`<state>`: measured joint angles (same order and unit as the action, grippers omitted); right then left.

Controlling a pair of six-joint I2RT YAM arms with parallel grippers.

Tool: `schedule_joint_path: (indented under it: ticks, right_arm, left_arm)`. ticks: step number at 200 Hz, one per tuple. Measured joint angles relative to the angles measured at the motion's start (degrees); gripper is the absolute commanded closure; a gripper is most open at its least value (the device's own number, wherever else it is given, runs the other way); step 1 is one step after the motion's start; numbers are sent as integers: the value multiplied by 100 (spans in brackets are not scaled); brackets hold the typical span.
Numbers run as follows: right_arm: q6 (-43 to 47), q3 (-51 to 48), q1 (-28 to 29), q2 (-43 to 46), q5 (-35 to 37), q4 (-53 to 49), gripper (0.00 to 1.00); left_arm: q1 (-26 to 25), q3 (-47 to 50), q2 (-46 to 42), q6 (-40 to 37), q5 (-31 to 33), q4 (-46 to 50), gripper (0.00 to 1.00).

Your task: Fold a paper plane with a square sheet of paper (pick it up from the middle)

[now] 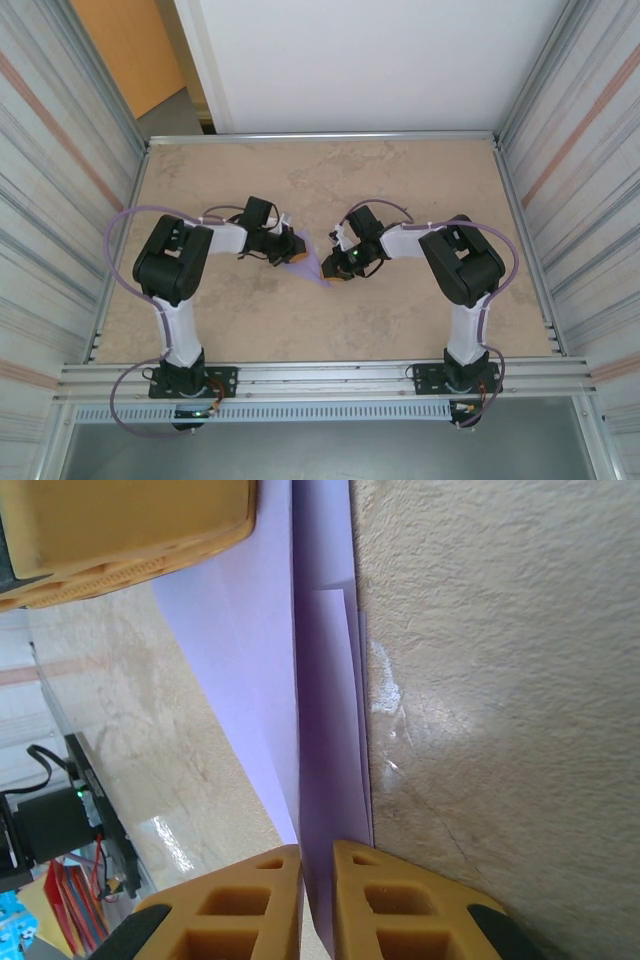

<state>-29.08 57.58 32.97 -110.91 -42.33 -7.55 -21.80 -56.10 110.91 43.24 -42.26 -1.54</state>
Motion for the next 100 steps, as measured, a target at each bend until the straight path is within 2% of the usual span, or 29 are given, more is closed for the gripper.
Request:
schedule_joint_path:
  ticks: [28,72,100]
  right_arm:
    - [0,9,-2,-2,-7,-7,81]
    - [-2,50,-13,39,-101,-79,70]
    - [-7,50,-105,254,144,-330,62]
  left_arm:
    - [0,-39,26,-17,-7,33,89]
    - [0,-162,79,-114,-9,232,89]
    - [0,-181,85,-133,-11,269,89]
